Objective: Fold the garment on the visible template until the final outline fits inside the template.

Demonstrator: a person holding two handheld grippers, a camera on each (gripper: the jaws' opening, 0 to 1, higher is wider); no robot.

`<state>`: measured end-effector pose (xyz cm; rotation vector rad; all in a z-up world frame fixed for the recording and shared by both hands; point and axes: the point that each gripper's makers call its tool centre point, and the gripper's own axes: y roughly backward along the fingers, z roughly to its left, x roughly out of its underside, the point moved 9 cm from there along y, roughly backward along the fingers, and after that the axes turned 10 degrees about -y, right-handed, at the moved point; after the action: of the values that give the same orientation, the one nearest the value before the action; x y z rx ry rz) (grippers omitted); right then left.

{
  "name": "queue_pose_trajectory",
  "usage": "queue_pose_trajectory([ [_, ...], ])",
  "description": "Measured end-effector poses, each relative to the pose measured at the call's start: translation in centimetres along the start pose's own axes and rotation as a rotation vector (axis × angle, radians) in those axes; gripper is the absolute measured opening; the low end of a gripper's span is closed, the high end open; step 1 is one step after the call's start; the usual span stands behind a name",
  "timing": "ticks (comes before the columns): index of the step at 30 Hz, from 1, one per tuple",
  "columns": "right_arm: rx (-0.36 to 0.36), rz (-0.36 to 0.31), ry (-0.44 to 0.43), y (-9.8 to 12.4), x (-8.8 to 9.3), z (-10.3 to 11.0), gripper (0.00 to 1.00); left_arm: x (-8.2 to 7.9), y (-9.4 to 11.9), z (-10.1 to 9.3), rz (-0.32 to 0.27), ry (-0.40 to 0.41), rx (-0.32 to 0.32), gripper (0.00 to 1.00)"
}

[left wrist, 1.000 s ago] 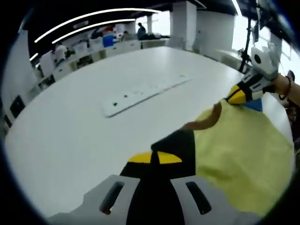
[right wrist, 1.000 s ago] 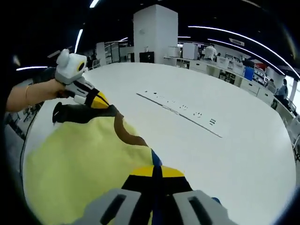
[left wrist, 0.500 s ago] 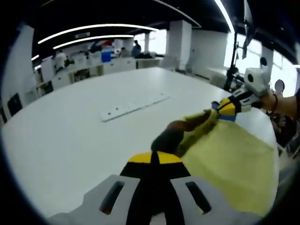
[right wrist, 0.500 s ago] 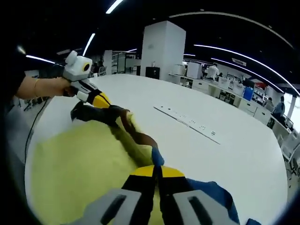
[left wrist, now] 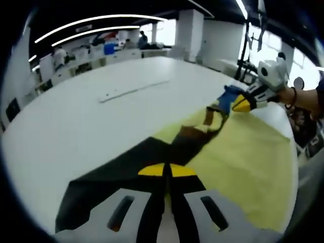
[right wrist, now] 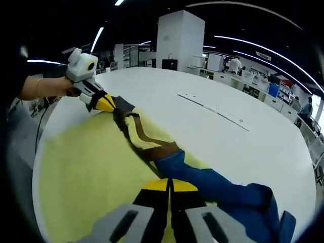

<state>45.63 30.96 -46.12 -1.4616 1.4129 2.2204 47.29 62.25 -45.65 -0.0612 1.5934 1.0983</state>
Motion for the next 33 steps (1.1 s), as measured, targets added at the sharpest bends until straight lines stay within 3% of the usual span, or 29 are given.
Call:
queue_pose_trajectory([
  [9,0.015,-0.051,-0.067,0.9,-1.4,-0.6,0.00,0.2,-0.2,0.2,0.013,0.016,0.000,0.00],
  [11,0.012,-0.066,-0.088,1.1,-1.8,-0.8,0.04,0.1,-0.1,0.0,0.011,0.010,0.004,0.00],
  [18,0.025,-0.095,-0.110,1.3,-3.3,-2.2,0.19,0.0,-0.2,-0.4,0.015,-0.024,0.017,0.16],
  [26,0.028,0.028,-0.039,0.5,-2.8,-3.6,0.24,-0.8,-0.5,-0.3,0.000,-0.071,0.034,0.22],
  [33,-0.009,0.195,0.101,-0.1,-1.9,-4.5,0.21,-0.4,-1.2,0.2,0.046,-0.074,0.069,0.22],
])
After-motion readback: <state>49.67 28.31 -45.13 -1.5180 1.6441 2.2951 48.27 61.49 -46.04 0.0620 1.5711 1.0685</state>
